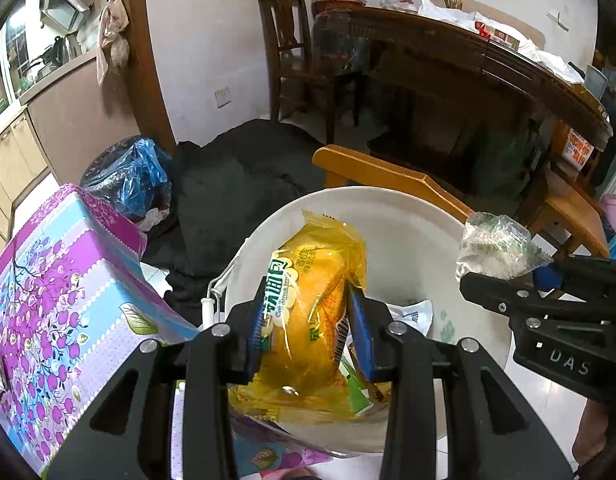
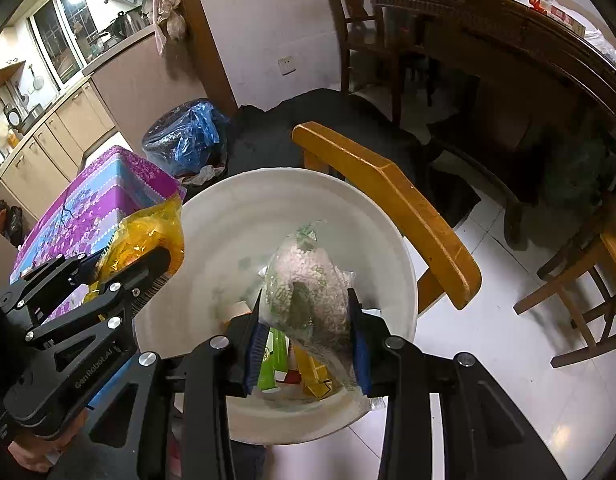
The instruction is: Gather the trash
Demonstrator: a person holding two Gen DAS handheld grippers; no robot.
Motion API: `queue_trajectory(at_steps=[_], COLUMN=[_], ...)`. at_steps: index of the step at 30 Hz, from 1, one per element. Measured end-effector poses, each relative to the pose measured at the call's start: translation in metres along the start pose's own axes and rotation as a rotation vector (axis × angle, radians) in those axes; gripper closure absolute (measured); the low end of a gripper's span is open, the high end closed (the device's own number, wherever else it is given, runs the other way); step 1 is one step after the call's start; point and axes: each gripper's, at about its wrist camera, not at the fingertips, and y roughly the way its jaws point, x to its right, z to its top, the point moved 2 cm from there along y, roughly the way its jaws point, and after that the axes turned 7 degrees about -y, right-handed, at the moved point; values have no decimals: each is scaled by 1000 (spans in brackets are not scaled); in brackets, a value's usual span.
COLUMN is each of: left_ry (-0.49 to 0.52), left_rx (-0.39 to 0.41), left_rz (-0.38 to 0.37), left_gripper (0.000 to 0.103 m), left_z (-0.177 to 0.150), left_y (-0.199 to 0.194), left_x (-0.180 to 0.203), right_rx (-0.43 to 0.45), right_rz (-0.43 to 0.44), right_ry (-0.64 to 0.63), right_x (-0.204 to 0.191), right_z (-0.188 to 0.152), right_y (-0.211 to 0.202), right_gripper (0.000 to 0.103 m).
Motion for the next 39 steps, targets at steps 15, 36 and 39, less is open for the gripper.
queue_trajectory(at_steps=[15, 36, 39], left_ry=[-7, -80, -91], left_rx=[-8, 384, 431], left_rz=[11, 113, 125], left_gripper=[48, 6, 6], left_z=[-2, -50, -66], left_y=[6, -183, -215], left_x=[-6, -89, -103], right_rx=[25, 542, 588], right_rz=[0, -66, -91], right_ry=[-3, -106, -113], right_x=[-3, -97, -122], right_z=[1, -83, -112], right_y=[1, -183, -201], right_gripper=[56, 5, 5])
